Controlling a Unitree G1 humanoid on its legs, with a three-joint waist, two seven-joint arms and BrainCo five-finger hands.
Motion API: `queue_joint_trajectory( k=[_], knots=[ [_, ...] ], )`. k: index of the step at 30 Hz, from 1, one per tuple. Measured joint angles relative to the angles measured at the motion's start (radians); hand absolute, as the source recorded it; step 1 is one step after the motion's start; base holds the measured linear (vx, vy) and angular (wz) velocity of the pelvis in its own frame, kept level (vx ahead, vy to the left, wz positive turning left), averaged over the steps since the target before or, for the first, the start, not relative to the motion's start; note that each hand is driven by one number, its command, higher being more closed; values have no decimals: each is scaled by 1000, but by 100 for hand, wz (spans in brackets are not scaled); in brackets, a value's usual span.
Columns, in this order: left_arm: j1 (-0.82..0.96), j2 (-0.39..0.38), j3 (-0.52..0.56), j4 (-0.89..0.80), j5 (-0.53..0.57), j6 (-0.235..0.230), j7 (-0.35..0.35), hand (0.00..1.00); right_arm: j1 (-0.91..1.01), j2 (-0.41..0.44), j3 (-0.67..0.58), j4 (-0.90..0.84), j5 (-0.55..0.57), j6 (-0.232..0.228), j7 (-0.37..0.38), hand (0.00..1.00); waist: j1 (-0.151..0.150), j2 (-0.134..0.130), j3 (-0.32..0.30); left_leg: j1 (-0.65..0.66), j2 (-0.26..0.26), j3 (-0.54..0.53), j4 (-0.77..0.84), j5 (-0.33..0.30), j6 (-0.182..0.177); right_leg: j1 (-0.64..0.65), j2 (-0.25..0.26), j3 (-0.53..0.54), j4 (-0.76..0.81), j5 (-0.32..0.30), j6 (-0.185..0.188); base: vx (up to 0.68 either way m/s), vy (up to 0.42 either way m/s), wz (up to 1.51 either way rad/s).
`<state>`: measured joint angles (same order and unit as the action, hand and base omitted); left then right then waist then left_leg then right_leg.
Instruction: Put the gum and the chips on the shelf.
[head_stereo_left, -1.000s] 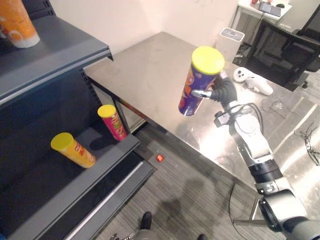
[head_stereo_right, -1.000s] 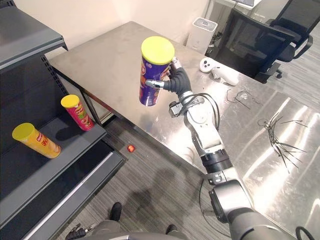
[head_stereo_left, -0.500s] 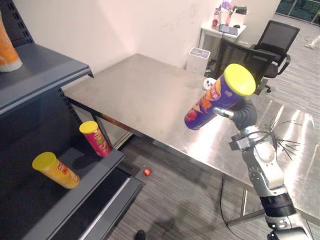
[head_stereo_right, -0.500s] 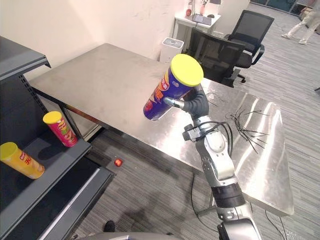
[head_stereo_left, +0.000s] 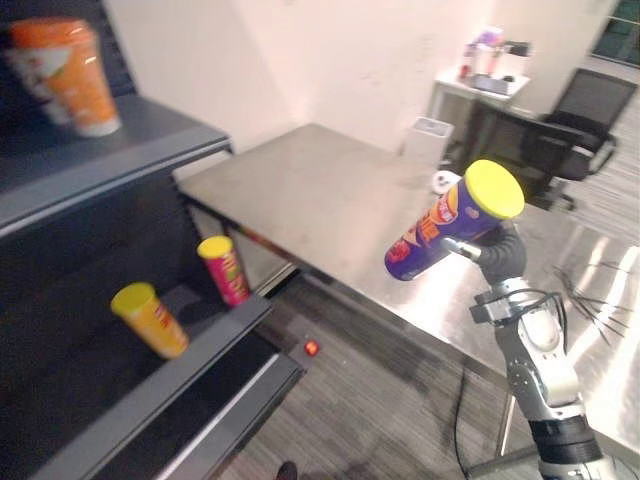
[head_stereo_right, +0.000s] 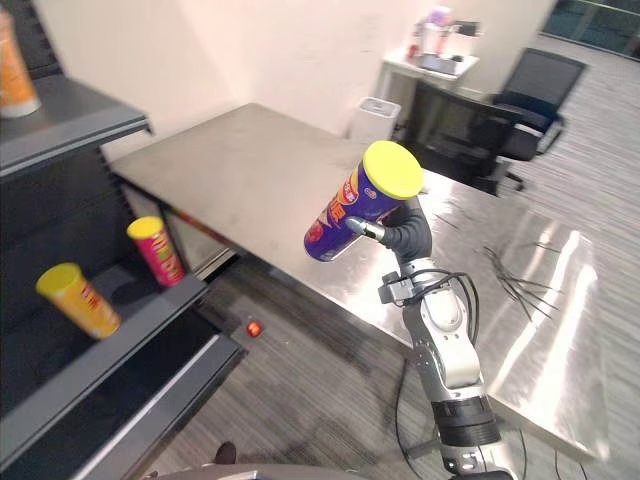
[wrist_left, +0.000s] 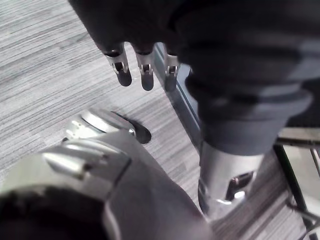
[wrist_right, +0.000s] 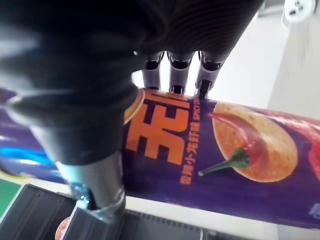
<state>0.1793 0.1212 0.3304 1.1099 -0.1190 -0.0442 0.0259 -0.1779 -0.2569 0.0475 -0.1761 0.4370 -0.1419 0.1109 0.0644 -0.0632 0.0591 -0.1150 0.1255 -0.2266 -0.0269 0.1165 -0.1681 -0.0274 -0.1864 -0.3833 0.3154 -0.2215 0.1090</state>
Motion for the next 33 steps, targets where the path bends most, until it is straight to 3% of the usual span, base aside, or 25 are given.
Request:
queue_joint_trajectory(
  k=[2,3,4,5,6,7,8,9,11,14,16,18,20,21,23,28,33],
  knots=[
    [0,-15,0,-20,-31,-2,1,0,-28,-2,0,19,0,0,-3,100,15,35,26,-45,7,-79,-2,20,-18,-23,6,-69,59,-47,-20,-192,-165,106],
    [6,-36,1,-31,-33,-1,6,0,-54,-9,1,40,-7,0,-8,100,32,68,48,-69,20,-95,-15,-10,-2,-26,16,-117,78,-61,-33,-224,-151,109],
    [12,-39,5,-35,-33,-1,9,0,-62,-11,1,56,-8,0,-15,100,38,76,55,-80,34,-52,-44,-79,57,-25,18,-141,59,-59,-37,-291,-132,146],
    [-1,-43,32,-33,-41,1,9,0,-67,-10,-23,82,-15,1,-27,100,37,34,73,-126,20,152,-8,-91,156,-28,-37,-202,22,-39,-71,-154,-33,125],
    [-2,-43,35,-33,-49,2,9,0,-67,-8,-33,84,-22,1,-34,100,36,32,74,-141,15,197,18,-70,169,-30,-51,-220,20,-34,-78,-156,-110,142],
    [1,-44,53,-33,-75,2,9,0,-68,3,-69,87,-47,1,-53,100,34,20,81,-174,-1,329,108,-29,188,-38,-86,-272,10,-17,-89,-59,-125,121],
    [7,-49,76,-35,-75,2,11,0,-67,8,-105,89,-59,1,-73,100,27,28,82,-176,10,431,174,-27,191,-34,-95,-325,-15,5,-91,-88,-146,123],
    [9,-51,84,-35,-74,1,11,0,-68,10,-123,94,-73,1,-81,100,26,34,82,-168,15,464,187,-28,189,-32,-98,-344,-23,14,-91,-46,-58,109],
    [19,-67,107,-35,-73,1,10,0,-64,13,-179,112,-86,1,-110,100,24,47,80,-68,40,527,207,-55,147,-15,-109,-422,-44,41,-75,-35,-16,93],
    [18,-102,111,-42,-69,0,5,0,-62,25,-247,114,-87,3,-125,100,23,71,71,13,61,518,175,-90,98,5,-127,-490,-34,58,-48,-15,90,78],
    [24,-97,109,-48,-57,0,5,0,-54,46,-273,114,-88,4,-125,100,20,63,73,9,36,515,168,-90,98,36,-127,-525,-66,84,-28,-30,132,71],
    [28,-104,107,-56,-54,0,5,0,-51,51,-277,112,-88,4,-124,100,19,74,65,8,9,498,135,-89,97,59,-127,-563,-98,107,-15,-44,133,71],
    [30,-125,99,-57,-27,0,5,0,-37,52,-297,106,-89,3,-126,100,12,118,34,15,-13,460,-18,-54,96,51,-117,-629,-124,139,-4,-60,172,77],
    [30,-125,91,-57,-20,0,4,0,-32,54,-308,107,-90,4,-127,100,11,120,34,14,-21,453,-49,-29,100,49,-119,-646,-126,145,-5,-59,153,85],
    [29,-115,69,-56,-10,0,5,0,-20,62,-340,117,-121,8,-141,100,9,117,38,-6,-37,418,-67,-3,105,49,-126,-679,-125,153,-7,-37,127,66],
    [62,-103,58,-55,13,-1,8,0,-13,62,-356,148,-146,7,-168,100,15,89,57,41,-63,418,-68,-4,106,54,-190,-595,-29,142,-24,-27,91,-1],
    [59,-80,56,-66,13,-1,0,0,2,68,-353,187,-165,9,-170,100,21,56,90,50,-68,454,-67,-18,117,42,-187,-520,-59,128,-11,-119,51,-22]
  ],
)
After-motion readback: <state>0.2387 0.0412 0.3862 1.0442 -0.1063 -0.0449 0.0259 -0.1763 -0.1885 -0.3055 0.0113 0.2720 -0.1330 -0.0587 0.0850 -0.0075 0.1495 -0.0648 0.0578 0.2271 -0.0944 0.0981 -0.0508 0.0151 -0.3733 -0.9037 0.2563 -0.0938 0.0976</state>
